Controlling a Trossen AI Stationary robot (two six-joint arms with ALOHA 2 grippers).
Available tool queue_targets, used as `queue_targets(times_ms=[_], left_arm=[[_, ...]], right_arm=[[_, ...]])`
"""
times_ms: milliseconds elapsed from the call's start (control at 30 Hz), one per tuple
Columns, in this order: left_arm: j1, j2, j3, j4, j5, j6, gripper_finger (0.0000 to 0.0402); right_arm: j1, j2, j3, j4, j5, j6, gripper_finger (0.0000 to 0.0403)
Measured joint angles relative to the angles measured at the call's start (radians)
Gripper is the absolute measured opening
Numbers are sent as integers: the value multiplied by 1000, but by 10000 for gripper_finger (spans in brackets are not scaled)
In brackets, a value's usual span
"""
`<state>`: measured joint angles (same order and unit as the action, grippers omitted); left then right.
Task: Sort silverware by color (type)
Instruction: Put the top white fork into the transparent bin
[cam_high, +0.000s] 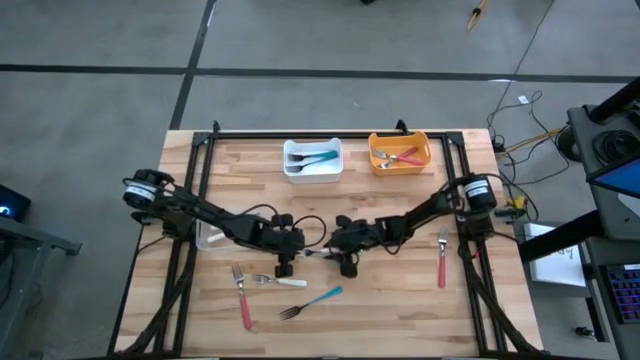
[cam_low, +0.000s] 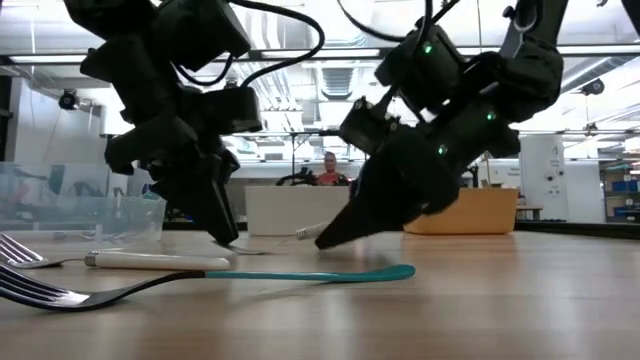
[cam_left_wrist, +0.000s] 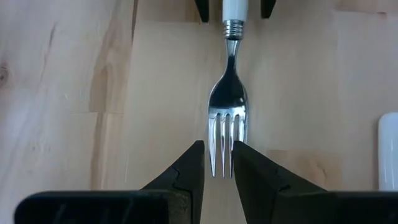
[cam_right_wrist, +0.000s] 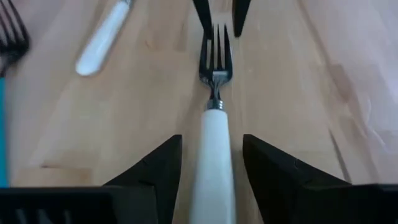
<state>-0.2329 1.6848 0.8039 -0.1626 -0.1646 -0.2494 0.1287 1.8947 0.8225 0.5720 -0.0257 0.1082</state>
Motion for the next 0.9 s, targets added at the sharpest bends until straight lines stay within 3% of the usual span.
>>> queue_targets(times_ms=[467,767,900], left_arm=[[0,-1,-1,-18,0,-8,66],[0,-1,-2,-17,-2,-14,66],[-1,-2,-11,-10,-4,-15,66]], right_arm=[[-2,88,107,-38,2,-27,124],[-3,85,155,-151,4,-90,54],[-3,85,158,-155,3,-102,40]])
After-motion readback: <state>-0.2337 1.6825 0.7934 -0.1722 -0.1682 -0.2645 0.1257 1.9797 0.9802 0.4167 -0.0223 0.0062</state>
